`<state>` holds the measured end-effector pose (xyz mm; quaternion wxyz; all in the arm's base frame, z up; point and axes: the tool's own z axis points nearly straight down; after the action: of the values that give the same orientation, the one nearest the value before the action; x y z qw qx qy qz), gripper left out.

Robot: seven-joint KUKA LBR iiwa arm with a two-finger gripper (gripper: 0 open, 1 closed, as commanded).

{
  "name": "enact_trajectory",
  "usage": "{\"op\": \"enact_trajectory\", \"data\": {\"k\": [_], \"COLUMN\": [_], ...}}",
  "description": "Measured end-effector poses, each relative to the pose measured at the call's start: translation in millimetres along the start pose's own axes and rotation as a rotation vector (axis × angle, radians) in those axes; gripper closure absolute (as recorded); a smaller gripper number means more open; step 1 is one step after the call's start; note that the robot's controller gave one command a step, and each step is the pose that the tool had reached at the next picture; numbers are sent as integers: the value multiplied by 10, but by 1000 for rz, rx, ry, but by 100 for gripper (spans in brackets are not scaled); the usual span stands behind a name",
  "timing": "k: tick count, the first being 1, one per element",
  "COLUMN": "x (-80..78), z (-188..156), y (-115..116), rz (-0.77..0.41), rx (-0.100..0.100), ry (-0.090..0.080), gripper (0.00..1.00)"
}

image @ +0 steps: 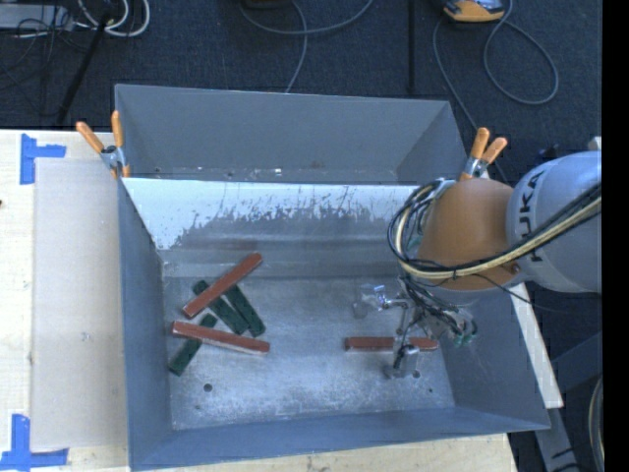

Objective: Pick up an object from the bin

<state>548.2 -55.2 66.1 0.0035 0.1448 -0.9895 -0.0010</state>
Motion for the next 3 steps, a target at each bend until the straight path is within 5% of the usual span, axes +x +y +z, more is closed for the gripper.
{"op": "enact_trajectory", "data": {"k": [1,2,3], "x": [-20,150,162], "z": [-33,-1243,-1199], "y": [-5,-423,-407], "rz": [-1,15,15], "rx": [2,7,2], "ry": [-5,-14,-7], "gripper": [100,100,0]}}
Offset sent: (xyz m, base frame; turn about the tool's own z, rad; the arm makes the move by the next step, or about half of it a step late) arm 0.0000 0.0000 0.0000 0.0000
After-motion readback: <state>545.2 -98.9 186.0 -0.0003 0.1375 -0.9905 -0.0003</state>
